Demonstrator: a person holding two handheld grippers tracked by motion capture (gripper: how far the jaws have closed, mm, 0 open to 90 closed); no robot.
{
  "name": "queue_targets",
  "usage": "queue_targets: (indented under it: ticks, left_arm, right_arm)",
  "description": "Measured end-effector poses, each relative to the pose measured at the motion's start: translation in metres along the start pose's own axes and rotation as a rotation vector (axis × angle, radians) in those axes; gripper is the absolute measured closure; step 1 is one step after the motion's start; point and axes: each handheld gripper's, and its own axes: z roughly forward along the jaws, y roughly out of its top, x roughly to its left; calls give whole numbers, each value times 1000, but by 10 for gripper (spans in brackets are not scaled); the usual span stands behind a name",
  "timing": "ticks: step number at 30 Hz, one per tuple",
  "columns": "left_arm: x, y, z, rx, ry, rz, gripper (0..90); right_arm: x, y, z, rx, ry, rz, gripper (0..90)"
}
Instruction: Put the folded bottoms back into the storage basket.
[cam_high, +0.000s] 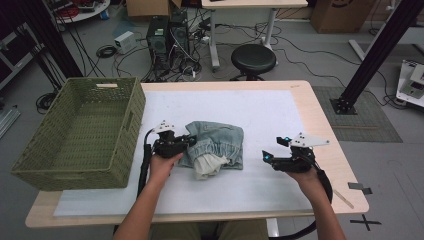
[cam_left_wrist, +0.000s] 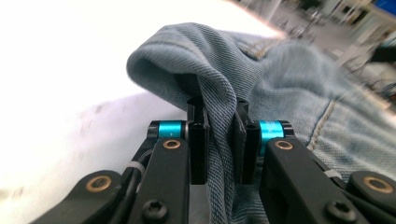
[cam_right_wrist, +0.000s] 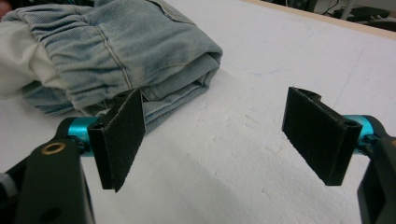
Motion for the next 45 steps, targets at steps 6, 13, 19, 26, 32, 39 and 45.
queue_targets:
  ticks: [6, 13, 19, 26, 32, 39, 45]
  left_arm:
    - [-9, 10, -3, -46, -41, 40, 797]
    - [-21, 21, -12, -96, -97, 92, 800]
    - [-26, 31, -21, -134, -118, 125, 804]
    - [-32, 42, -29, -153, -137, 160, 806]
    - [-37, 52, -39, -160, -143, 200, 808]
    - [-38, 64, -52, -184, -140, 220, 809]
    - [-38, 79, -66, -200, -131, 239, 809]
  right_arm:
    - [0, -1, 0, 2, -3, -3, 221]
    - [-1, -2, 0, 4, -5, 5, 221]
    - [-1, -2, 1, 4, -7, -3, 221]
    - [-1, -2, 1, 6, -7, 1, 221]
    - [-1, -2, 1, 8, -7, 1, 221]
    - [0, -2, 3, 9, -6, -1, 221]
    - [0, -2, 3, 10, -7, 1, 221]
